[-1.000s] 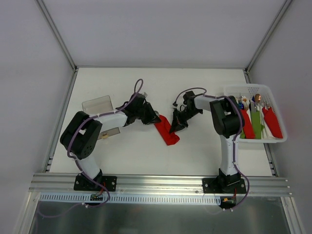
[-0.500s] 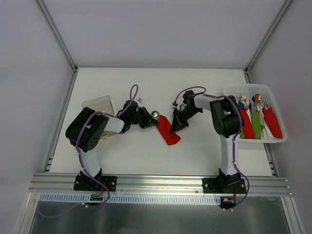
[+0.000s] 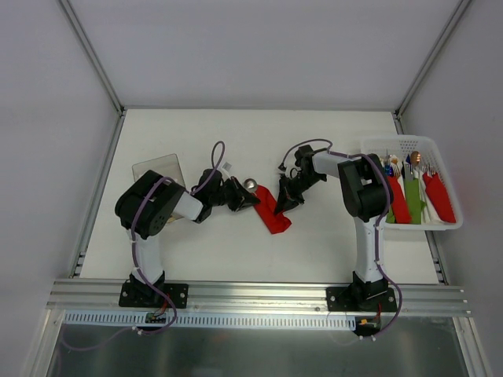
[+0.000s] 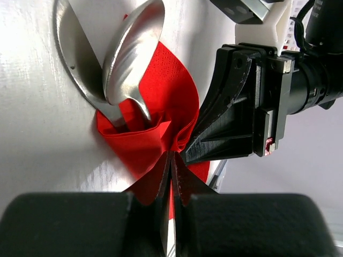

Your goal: Place the utensils on the paper napkin and roll it up

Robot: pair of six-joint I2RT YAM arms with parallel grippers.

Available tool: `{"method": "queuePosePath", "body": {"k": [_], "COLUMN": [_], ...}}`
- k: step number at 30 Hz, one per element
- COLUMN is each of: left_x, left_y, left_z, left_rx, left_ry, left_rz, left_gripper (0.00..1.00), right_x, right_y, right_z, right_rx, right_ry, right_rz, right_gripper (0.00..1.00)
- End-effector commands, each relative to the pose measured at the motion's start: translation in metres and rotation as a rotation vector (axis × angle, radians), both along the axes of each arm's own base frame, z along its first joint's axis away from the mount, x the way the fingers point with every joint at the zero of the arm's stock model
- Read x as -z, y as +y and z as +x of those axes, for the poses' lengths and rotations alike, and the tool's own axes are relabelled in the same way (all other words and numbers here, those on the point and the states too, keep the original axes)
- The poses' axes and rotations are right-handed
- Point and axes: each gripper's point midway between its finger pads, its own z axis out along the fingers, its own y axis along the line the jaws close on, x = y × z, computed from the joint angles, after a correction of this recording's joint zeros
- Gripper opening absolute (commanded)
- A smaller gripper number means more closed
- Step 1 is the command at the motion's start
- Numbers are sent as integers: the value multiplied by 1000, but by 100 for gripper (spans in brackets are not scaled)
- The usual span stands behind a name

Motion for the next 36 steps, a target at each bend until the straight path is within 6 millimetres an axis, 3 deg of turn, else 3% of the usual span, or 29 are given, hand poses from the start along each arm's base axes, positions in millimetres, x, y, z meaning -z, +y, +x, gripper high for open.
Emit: {"method": "queuePosePath", "body": {"k": [1, 6, 13, 16, 21, 24, 28, 36], "left_x": [-2, 26, 38, 43, 54, 54, 58, 59], "left_y": [-5, 5, 10, 12, 16, 17, 20, 23], "left_z": [2, -4, -8, -8, -10, -9, -11, -13], "left_rx": [0, -37, -47, -54, -64, -62, -62, -64], "left_ry": [-25, 51, 83, 106, 151, 149, 165, 169], "left_rz": [-18, 54, 90, 110, 163, 171, 202, 217], "left_gripper": [0, 0, 0, 0, 0, 0, 0, 0], "right_x": [5, -4, -13, -26, -65, -76, -75, -54], "right_y": [-3, -2, 1, 7, 25, 35, 43, 54], "right_z": [4, 7, 9, 9, 12, 11, 1, -20], "right_rx": [-23, -26, -38, -51, -66, -72, -98, -151], "right_ry": [-33, -59, -72, -99, -152, -149, -130, -62], "right_rz": [-39, -25, -5, 37, 143, 174, 175, 140], "right_gripper": [0, 0, 0, 0, 0, 0, 0, 0]}}
